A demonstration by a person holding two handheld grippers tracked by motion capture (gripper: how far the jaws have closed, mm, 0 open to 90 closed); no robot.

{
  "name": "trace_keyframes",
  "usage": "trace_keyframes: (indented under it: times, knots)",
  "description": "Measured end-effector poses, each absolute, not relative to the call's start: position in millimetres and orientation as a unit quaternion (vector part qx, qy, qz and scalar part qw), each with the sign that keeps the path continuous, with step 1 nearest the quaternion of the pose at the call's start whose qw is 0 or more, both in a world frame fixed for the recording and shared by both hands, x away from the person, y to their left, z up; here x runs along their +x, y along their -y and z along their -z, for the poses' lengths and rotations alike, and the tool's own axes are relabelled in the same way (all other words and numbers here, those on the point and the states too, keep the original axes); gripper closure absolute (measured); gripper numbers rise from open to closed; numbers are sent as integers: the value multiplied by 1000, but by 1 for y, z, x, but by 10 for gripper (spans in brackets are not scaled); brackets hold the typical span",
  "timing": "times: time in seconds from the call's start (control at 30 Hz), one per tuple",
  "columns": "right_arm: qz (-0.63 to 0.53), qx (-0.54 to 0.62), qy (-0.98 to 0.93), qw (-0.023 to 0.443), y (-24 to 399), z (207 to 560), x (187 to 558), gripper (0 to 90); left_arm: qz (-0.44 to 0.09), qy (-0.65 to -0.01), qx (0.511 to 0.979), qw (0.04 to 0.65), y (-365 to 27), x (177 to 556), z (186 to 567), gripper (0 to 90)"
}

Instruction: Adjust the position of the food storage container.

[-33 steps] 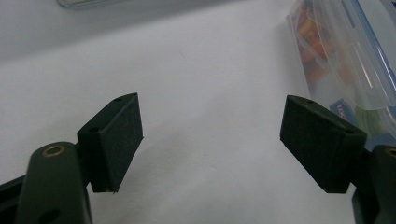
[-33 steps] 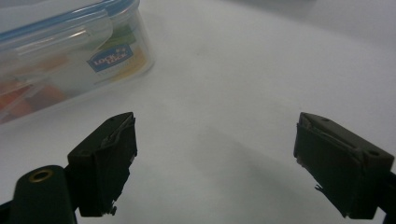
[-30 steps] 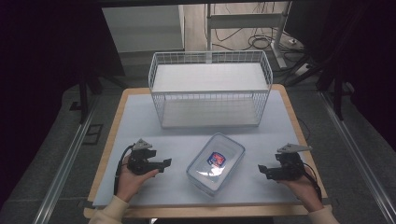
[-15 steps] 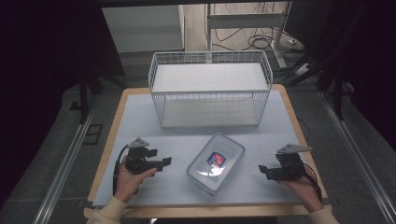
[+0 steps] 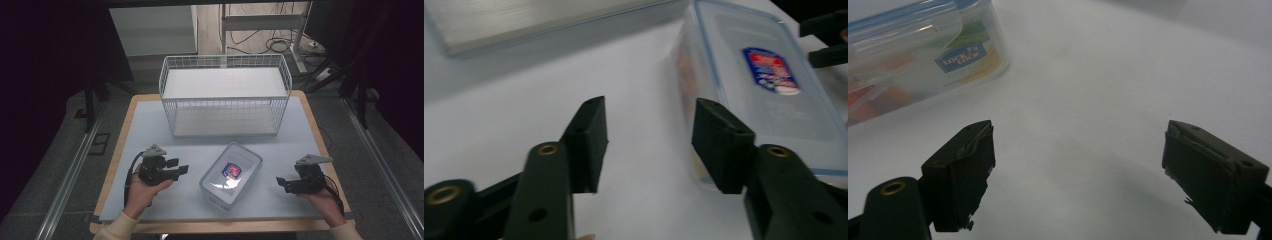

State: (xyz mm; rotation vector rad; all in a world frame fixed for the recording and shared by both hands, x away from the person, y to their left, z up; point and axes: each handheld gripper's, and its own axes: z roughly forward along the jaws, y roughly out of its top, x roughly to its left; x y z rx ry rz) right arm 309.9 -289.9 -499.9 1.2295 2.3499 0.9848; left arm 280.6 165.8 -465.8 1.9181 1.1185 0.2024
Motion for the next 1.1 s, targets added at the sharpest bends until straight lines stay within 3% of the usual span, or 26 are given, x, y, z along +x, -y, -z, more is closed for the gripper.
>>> trace_keyframes:
  times: [0.1,0.2,0.23,0.37,1.1]
  knots:
    - [-346,426,-821,156,289,499,309,137,-78,-439,779,441,-156,278,461,652]
    - [-346,426,-821,156,289,499,309,137,-77,-427,785,442,-150,277,458,719]
    - [-345,425,-822,156,289,500,310,137,-70,-424,786,445,-148,277,456,790]
    - [-344,427,-822,155,290,500,310,137,-56,-414,787,454,-143,277,453,872]
    - [-331,433,-823,159,288,502,311,141,11,-295,853,430,-31,249,449,900]
